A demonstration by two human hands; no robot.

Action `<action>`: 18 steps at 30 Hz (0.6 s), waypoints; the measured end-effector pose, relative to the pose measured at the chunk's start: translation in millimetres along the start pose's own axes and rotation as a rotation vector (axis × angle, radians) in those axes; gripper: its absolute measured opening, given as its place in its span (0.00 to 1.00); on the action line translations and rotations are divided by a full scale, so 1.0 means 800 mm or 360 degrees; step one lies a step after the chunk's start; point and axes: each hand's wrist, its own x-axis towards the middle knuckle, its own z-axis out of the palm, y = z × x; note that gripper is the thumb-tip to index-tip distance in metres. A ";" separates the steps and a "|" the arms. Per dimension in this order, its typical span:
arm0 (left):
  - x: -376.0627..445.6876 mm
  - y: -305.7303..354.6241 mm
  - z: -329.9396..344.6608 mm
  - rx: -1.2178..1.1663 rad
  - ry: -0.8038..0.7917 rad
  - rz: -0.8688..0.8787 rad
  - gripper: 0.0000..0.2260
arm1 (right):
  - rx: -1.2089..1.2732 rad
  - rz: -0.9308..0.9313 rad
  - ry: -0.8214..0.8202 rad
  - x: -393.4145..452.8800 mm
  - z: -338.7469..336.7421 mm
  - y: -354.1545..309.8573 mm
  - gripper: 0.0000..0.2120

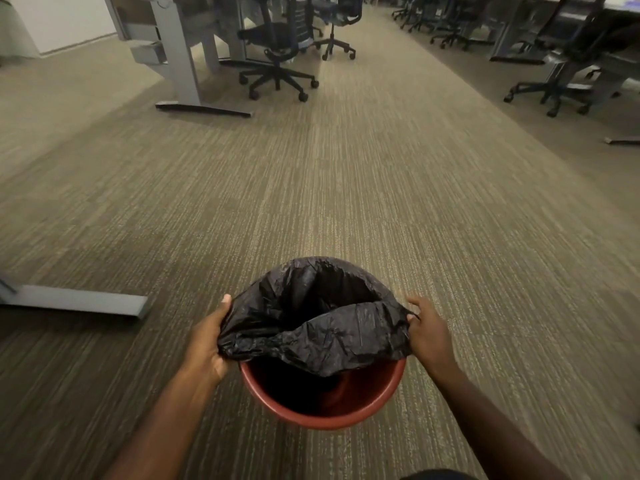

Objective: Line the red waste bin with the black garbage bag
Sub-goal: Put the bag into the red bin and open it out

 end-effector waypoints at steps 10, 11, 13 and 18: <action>-0.068 -0.025 -0.023 0.0955 0.0341 0.0449 0.10 | 0.0150 -0.0034 0.0151 -0.021 0.020 0.007 0.16; -0.076 -0.034 -0.030 0.0961 0.0392 0.0415 0.09 | 0.0136 -0.0062 0.0150 -0.025 0.022 0.008 0.16; -0.091 -0.053 -0.043 0.0878 0.0407 0.0287 0.06 | 0.0108 -0.0144 0.0148 -0.030 0.023 0.014 0.15; -0.108 -0.070 -0.055 0.0666 0.0508 0.0316 0.02 | 0.0151 -0.0130 0.0102 -0.033 0.025 0.023 0.12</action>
